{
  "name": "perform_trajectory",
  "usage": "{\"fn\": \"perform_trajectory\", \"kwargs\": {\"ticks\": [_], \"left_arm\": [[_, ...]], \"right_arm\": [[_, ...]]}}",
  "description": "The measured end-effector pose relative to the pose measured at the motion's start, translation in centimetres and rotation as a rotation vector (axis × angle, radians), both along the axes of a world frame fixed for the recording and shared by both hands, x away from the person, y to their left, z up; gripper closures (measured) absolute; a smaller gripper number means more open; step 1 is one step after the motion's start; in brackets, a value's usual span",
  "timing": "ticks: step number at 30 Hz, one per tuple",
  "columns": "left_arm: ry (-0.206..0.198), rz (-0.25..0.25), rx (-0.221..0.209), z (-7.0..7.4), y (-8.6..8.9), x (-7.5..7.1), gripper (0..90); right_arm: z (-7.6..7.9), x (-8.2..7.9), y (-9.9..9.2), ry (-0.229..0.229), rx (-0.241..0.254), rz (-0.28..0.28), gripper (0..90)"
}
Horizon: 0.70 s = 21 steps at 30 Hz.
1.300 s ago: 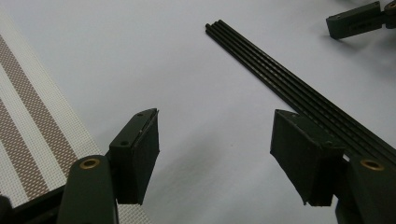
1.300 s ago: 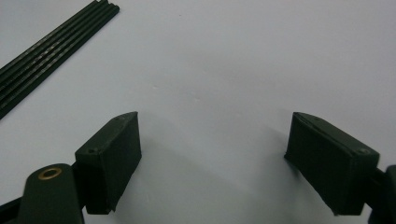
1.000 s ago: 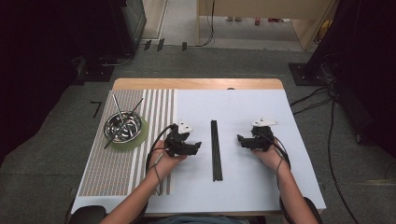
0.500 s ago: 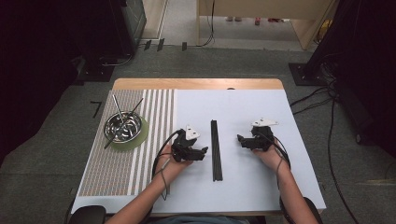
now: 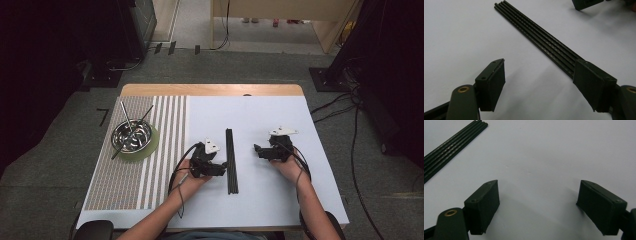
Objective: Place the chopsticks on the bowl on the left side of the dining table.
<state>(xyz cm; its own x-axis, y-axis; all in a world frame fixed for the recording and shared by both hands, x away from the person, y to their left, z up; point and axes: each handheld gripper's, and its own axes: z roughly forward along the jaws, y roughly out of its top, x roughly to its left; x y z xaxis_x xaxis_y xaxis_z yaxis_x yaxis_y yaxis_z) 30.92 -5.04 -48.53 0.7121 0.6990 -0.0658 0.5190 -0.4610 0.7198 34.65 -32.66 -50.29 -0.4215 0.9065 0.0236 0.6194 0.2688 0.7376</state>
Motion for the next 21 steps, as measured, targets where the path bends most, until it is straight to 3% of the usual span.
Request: {"fn": "perform_trajectory", "kwargs": {"ticks": [16, 21], "left_arm": [[-0.04, -0.031, 0.024, -0.6, -1.2, -0.9, 25.4], [-0.027, -0.026, 0.019, -0.7, -1.1, -0.9, 25.6]], "right_arm": [[0.0, 0.0, 0.0, 0.0, 0.0, 0.0, 17.5], [0.0, 0.0, 0.0, 0.0, -0.001, 0.0, 17.5]]}}
